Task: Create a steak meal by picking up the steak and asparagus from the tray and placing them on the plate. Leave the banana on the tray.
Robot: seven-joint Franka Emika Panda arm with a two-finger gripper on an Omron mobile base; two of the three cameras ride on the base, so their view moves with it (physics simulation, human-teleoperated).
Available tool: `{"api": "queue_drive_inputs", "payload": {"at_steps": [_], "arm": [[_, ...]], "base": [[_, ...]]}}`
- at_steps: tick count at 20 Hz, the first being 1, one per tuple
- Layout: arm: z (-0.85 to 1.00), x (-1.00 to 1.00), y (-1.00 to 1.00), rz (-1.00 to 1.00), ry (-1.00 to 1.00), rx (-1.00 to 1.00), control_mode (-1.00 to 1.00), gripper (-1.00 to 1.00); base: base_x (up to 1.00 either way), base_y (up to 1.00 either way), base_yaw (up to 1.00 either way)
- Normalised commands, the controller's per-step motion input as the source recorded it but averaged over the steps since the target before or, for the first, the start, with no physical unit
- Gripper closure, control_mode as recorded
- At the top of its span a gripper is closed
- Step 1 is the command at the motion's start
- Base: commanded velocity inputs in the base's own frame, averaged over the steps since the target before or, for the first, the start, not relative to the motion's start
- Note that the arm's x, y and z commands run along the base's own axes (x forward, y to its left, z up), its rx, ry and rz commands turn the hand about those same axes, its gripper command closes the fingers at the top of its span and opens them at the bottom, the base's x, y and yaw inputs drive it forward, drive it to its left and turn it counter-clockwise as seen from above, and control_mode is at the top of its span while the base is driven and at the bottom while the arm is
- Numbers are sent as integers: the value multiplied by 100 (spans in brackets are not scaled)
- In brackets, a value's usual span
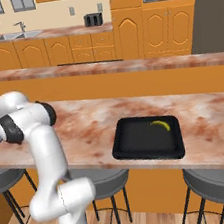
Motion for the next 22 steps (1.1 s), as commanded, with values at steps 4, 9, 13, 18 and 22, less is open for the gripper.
{"api": "queue_drive_inputs", "payload": {"at_steps": [4, 9, 13, 18, 22], "arm": [[36, -84, -100, -11, -26, 24, -100, -100], [74, -67, -100, -9, -24, 28, -100, -100], [86, -50, -100, -7, -14, 27, -100, -100], [62, -58, -100, -4, -4, 25, -100, -100], [74, -20, -86, -1, 0, 19, -100, -100]], "base": [[0, 0, 0], [0, 0, 0], [0, 0, 0], [0, 0, 0], [0, 0, 0]]}}
